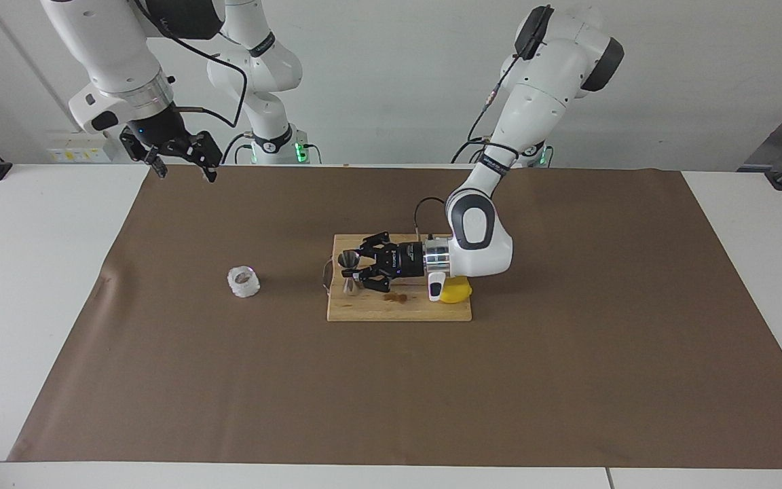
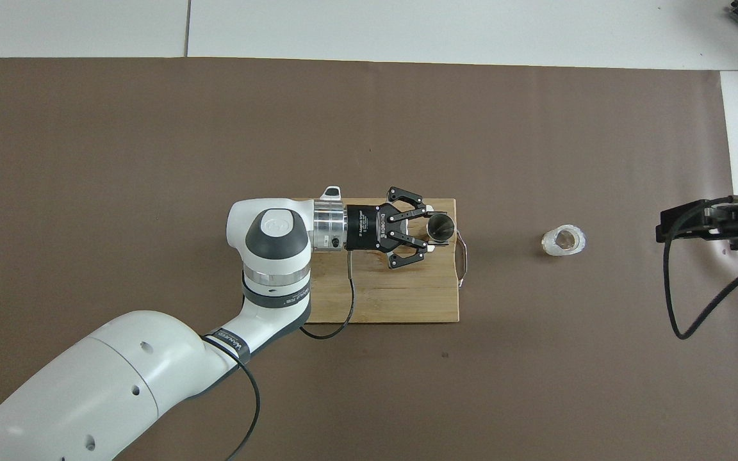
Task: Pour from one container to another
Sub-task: 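Lower the steel cup onto the board's far end and open the left gripper, then raise the left gripper away while the right gripper reaches the white cup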
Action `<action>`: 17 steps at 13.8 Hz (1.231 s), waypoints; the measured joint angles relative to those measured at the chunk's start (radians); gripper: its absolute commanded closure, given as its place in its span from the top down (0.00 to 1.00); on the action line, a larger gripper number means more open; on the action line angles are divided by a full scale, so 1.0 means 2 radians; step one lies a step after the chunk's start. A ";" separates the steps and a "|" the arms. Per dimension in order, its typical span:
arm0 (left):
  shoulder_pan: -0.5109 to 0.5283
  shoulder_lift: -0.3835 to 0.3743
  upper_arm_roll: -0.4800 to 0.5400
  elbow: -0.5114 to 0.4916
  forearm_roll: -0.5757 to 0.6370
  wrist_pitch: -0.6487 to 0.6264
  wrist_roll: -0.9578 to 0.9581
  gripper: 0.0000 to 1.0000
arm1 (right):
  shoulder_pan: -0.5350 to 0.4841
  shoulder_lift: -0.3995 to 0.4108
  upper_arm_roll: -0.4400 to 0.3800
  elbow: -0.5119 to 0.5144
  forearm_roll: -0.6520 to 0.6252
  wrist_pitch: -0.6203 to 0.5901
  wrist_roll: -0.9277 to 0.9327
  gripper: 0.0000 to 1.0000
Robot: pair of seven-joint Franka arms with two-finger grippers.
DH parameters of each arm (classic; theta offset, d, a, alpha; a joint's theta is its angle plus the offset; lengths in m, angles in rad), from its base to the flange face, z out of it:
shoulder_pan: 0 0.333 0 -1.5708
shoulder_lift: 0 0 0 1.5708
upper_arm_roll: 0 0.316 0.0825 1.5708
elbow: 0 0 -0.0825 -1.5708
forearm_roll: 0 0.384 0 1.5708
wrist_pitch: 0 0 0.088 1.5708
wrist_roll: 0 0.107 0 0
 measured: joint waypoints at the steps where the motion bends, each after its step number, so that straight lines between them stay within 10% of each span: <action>1: 0.000 0.000 0.000 0.000 0.000 0.002 0.000 0.02 | 0.000 0.000 0.000 0.000 0.000 0.000 0.000 1.00; 4: 0.000 0.001 0.000 0.000 0.001 0.004 0.000 0.09 | 0.000 0.000 0.000 0.000 0.000 0.000 0.000 1.00; 9: 0.000 0.001 0.000 0.000 0.002 0.008 0.001 0.78 | 0.000 0.000 0.000 0.000 0.000 0.000 0.000 1.00; 17: 0.001 0.001 0.002 0.011 0.017 0.008 0.002 1.00 | 0.000 0.000 0.000 0.000 0.000 0.000 0.000 1.00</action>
